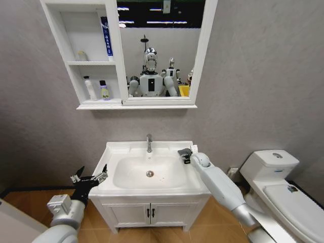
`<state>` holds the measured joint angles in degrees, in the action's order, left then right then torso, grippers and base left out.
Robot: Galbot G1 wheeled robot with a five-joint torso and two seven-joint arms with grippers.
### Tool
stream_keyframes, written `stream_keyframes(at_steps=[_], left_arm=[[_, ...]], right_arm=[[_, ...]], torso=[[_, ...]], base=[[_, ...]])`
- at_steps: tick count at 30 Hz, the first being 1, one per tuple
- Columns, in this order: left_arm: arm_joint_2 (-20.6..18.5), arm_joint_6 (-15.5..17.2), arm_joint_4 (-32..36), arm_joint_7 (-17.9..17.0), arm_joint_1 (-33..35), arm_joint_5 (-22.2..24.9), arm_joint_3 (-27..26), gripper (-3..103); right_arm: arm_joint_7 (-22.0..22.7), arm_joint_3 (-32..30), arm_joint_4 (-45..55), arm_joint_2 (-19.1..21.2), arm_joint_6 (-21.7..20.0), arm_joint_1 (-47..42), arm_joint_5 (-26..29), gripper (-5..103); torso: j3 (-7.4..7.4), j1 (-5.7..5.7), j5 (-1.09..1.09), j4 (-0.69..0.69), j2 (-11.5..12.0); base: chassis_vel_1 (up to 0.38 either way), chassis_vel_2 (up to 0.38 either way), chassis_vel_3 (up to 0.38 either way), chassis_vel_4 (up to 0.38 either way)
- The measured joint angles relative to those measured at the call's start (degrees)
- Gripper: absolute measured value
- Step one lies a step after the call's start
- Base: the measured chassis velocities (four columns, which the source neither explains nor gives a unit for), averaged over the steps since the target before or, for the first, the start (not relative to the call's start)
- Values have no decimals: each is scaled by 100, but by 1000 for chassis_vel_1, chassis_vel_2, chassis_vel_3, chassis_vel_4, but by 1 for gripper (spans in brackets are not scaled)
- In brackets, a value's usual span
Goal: Move facial cleanser and shampoo from washbasin to cabinet, then wipe washbasin with towel.
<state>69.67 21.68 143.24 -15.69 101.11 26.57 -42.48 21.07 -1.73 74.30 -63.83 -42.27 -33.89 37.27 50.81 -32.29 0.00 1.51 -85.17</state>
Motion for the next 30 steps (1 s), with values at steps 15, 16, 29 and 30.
stream_keyframes(at_steps=[15, 16, 29, 30], left_arm=[[0, 0, 0, 0, 0, 0, 0, 100], [0, 0, 0, 0, 0, 0, 0, 100], [0, 0, 0, -1, 0, 0, 0, 100], [0, 0, 0, 0, 0, 0, 0, 100]], right_arm=[[47, -97, 244, 130, 19, -227, 235, 25], [47, -97, 244, 130, 19, -227, 235, 25], [1049, 206, 1302, 129, 18, -475, 721, 5], [1223, 307, 1445, 62, 18, -482, 868, 5]], torso=[[0, 0, -1, 1, 0], [0, 0, -1, 1, 0], [0, 0, -2, 2, 0], [0, 0, -2, 1, 0]], base=[[0, 0, 0, 0], [0, 0, 0, 0], [0, 0, 0, 0], [0, 0, 0, 0]])
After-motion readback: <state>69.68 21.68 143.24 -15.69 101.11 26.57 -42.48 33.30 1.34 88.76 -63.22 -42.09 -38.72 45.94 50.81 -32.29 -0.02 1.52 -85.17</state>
